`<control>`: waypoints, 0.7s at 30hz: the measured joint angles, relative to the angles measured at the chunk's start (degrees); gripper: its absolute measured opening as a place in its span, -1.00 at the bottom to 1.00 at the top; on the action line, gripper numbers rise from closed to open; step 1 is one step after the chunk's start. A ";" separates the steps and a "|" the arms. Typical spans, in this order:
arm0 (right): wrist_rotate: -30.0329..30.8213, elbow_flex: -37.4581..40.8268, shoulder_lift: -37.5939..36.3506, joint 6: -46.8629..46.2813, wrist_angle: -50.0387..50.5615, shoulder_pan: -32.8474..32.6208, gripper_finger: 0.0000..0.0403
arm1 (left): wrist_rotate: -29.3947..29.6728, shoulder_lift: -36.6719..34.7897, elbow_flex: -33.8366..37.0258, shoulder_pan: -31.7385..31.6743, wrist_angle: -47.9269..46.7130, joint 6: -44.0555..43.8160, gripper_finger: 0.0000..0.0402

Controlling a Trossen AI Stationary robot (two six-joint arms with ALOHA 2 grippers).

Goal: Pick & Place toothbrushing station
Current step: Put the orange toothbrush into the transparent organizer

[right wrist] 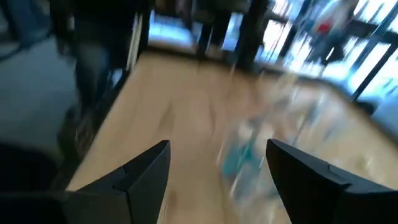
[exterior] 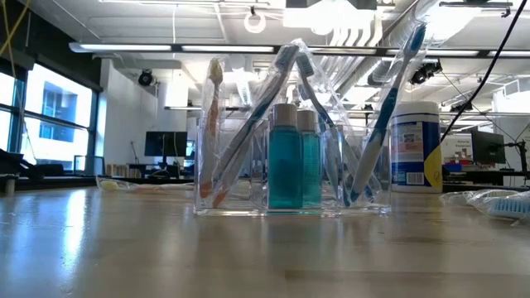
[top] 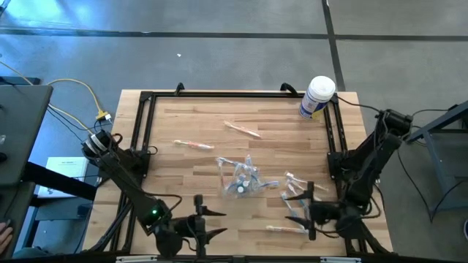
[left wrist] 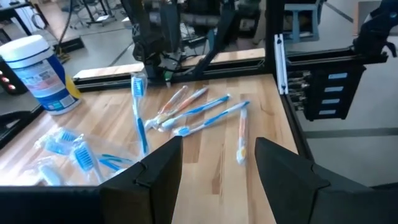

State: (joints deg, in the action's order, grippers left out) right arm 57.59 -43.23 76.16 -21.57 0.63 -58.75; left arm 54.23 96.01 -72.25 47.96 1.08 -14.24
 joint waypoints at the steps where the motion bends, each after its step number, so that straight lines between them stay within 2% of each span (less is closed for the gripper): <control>1: -2.76 0.01 -0.19 -2.80 3.21 0.94 0.28 | 0.15 0.01 0.00 0.03 0.03 0.00 -0.04; 8: -24.40 0.01 -4.02 -27.46 25.93 8.37 0.28 | 0.22 0.02 0.00 -0.03 -0.62 -0.68 -0.04; 14: -39.64 0.01 -5.42 -49.61 46.98 13.28 0.28 | 0.20 0.03 0.00 -0.06 -3.71 -3.98 -0.04; 17: -42.95 0.01 -5.42 -55.07 56.03 15.08 0.28 | 0.22 0.04 0.00 -0.08 -4.83 -5.96 -0.04; 21: -41.09 0.01 -5.42 -53.26 61.68 16.68 0.28 | 0.20 0.04 0.00 -0.10 -5.20 -6.71 -0.04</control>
State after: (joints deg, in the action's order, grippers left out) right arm 16.50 -43.22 70.74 -74.82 62.31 -42.07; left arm 54.43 96.05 -72.25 47.86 -4.12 -20.95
